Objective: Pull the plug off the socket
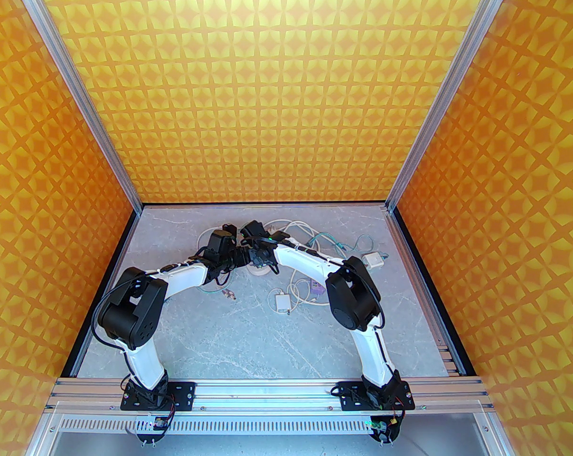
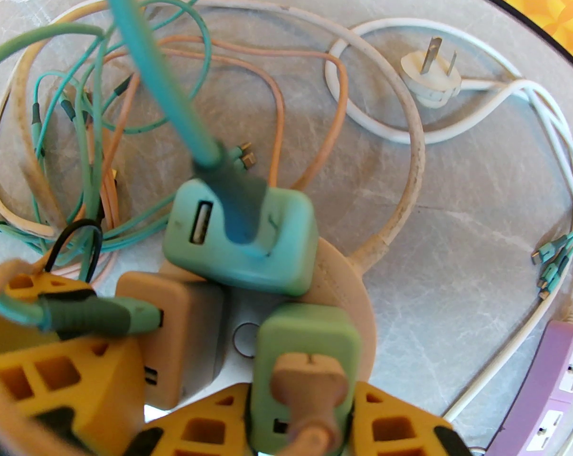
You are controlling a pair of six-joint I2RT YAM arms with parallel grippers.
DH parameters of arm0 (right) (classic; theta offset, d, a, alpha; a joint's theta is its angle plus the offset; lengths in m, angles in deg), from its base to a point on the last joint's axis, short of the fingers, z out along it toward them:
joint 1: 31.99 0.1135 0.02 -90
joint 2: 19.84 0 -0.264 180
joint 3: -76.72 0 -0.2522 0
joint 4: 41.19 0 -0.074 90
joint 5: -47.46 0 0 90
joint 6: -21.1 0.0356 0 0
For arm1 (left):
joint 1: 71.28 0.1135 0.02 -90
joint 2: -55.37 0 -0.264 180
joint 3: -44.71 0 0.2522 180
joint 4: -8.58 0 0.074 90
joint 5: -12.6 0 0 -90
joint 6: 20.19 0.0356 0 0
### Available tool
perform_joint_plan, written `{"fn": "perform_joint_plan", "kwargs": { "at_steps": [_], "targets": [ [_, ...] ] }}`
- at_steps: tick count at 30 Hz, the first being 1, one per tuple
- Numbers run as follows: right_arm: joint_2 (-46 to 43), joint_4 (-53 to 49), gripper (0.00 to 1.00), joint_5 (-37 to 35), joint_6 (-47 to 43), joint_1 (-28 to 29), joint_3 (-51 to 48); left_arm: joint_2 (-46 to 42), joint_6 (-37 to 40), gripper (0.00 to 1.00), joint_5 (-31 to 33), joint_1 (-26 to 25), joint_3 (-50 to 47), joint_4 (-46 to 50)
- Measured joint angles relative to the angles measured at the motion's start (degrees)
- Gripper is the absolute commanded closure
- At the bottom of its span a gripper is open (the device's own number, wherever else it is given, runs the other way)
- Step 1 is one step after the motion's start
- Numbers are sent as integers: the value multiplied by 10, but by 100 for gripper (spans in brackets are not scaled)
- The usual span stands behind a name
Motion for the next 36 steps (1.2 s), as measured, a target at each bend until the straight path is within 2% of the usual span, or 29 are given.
{"fn": "perform_joint_plan", "kwargs": {
  "at_steps": [4,8,13,15,20,22,25,26,36],
  "targets": [
    [-9,21,96,32,6,0,-21,-19,3,63,11,-2,0,41],
    [-11,31,96,57,13,5,-26,-53,5,56,24,-1,-8,93],
    [-15,35,96,78,17,9,-26,-106,2,55,5,5,-36,97],
    [-16,38,96,83,17,10,-26,-112,-9,63,-14,13,-51,76],
    [-16,39,96,88,17,13,-29,-106,-26,68,-50,27,-81,40],
    [-16,40,96,88,18,13,-30,-100,-31,76,-56,29,-85,31],
    [-16,40,96,87,19,13,-32,-89,-30,77,-59,30,-85,27],
    [-16,40,96,86,19,12,-33,-86,-30,80,-62,30,-85,23],
    [-14,31,95,53,25,-1,-33,-33,-21,78,-46,3,-40,1]
  ]
}}
